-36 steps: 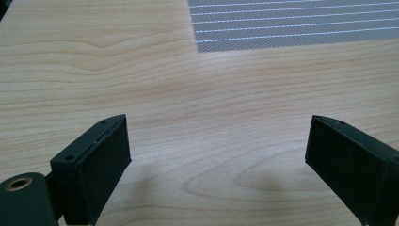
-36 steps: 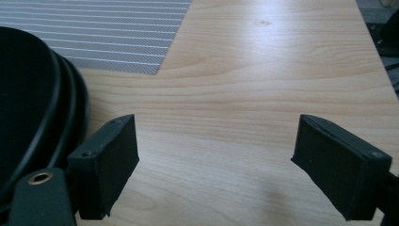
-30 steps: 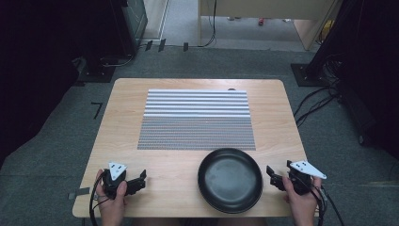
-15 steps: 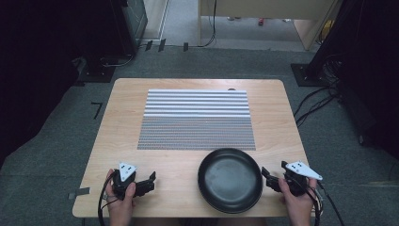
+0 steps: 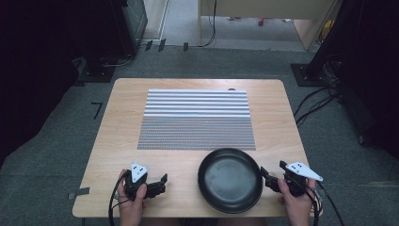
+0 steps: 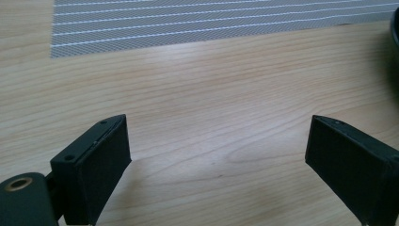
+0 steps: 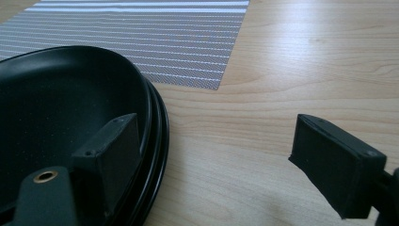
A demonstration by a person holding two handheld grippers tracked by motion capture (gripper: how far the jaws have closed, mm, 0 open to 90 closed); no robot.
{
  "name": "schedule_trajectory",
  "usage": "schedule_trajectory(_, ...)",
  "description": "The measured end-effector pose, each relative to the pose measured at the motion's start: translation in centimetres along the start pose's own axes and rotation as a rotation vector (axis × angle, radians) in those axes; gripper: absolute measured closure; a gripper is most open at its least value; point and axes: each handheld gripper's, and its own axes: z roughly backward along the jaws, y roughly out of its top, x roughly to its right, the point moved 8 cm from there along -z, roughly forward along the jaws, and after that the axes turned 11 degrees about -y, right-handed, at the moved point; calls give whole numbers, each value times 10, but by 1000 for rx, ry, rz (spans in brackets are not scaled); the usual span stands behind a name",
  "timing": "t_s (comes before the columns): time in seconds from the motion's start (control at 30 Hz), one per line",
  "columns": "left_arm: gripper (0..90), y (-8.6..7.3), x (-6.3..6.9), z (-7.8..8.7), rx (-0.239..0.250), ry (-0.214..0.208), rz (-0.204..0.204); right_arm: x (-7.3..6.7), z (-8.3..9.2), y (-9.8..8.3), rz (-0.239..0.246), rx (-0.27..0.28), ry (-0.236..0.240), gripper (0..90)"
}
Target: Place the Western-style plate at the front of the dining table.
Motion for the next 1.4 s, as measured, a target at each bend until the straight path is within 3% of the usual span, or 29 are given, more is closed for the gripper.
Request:
schedule_trajectory(0.1, 68, 0, 9, -4, -3, -24, 5, -4, -1, -1, 12, -5, 9, 151)
schedule_trajectory(0.63, 69, 6, 27, -12, 7, -72, 20, -14, 1, -2, 31, -6, 32, 147)
schedule_trajectory(1.0, 68, 18, 53, -21, 7, -119, -15, -25, 3, -2, 39, -4, 55, 147)
schedule_trajectory(1.17, 68, 25, 61, -26, 8, -144, -6, -29, 5, 0, 25, 6, 63, 152)
schedule_trajectory(1.4, 69, 35, 75, -31, 13, -172, -22, -31, 6, 1, 11, 8, 65, 171)
